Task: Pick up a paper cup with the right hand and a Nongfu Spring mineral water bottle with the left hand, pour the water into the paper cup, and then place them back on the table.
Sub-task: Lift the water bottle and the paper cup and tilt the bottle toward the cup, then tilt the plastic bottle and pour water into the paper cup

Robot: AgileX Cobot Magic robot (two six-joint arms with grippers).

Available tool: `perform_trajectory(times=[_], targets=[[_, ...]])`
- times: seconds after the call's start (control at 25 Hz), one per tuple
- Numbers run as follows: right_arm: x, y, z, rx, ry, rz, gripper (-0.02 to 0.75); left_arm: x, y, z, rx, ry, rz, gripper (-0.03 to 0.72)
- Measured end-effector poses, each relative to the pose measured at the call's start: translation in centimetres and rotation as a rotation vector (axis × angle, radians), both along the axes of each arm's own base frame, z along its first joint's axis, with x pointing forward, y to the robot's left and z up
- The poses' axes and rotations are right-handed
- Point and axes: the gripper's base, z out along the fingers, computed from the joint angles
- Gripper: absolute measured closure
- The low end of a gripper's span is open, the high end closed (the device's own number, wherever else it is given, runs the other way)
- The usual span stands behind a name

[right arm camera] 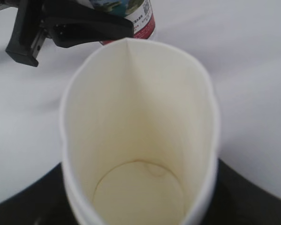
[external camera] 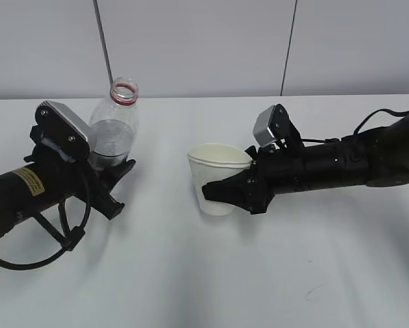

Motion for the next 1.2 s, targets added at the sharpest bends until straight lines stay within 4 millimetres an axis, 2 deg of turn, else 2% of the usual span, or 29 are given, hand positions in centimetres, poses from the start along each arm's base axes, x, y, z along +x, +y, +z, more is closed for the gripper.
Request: perform_trajectory(times=[0.4, 1.2], targets=[[0.9, 0.8, 1.0, -0.014, 0.015, 0.055, 0.293, 0.4, 0.6, 0.0, 0.205, -0.123, 0.018, 0.276], [0.8, 3.6, 1.5, -0.075, -0.006, 0.110, 0.294, 0.9, 1.4, 1.0, 0.462, -0.351, 0.053, 0.276]])
